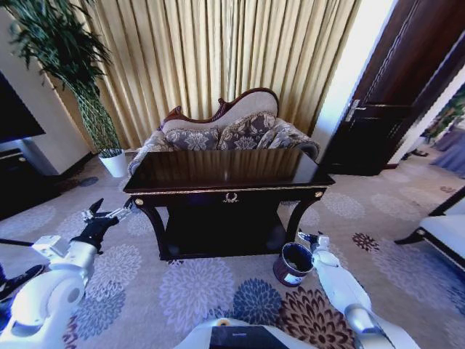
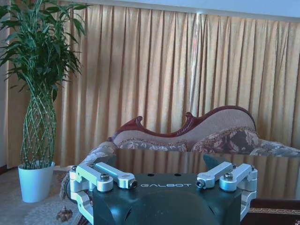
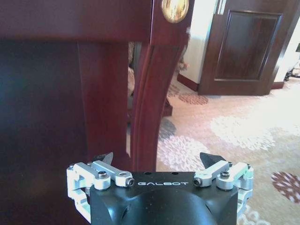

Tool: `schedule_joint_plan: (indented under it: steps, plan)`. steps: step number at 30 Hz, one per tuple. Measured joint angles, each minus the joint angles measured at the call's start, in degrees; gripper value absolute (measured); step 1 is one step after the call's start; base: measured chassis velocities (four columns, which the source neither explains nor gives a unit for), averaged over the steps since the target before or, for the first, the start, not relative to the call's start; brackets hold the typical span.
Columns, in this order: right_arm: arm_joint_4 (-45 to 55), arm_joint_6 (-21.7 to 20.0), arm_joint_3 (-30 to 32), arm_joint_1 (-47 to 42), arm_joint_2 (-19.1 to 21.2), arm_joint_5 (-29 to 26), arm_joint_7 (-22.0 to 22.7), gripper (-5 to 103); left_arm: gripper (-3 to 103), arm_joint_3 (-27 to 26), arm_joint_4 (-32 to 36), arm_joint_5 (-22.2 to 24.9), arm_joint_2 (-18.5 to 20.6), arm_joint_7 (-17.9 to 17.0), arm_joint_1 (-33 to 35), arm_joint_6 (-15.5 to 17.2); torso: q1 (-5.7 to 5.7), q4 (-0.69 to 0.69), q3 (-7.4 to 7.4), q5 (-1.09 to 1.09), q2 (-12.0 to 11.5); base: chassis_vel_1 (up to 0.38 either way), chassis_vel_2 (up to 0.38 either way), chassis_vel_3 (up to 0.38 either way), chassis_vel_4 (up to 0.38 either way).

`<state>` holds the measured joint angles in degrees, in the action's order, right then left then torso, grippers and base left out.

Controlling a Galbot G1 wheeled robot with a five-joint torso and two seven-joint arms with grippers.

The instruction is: Move to the front of the table and place the trash on the table into the trash bin.

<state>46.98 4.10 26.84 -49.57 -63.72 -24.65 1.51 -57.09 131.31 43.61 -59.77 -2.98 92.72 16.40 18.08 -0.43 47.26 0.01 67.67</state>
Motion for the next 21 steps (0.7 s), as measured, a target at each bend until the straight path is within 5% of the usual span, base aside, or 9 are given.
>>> schedule_joint_plan:
  steps: [7, 13, 21]
  plan:
    - [15.4, -4.5, -0.3, -7.3, 4.5, -5.5, -1.6, 100, 100, -0.5, 0.3, 0.1, 0.1, -0.1, 0.2, 0.0, 0.0, -0.02, 0.0, -0.02, 0.0, 0.0, 0.0, 0.0, 0.0]
    - [41.3, -9.8, 3.1, -18.5, 9.3, -14.1, -0.4, 100, 100, -1.5, 0.7, 1.3, 0.2, -0.2, -0.2, 0.1, 0.0, 0.0, -0.01, -0.02, 0.0, 0.0, 0.0, 0.0, 0.0]
    - [63.9, -13.8, 7.1, -26.2, 10.5, -16.2, 1.6, 100, 100, -3.3, 1.1, 2.2, 0.3, -0.2, 0.2, 0.2, -0.01, 0.0, -0.01, -0.02, 0.0, 0.0, 0.0, 0.0, 0.0]
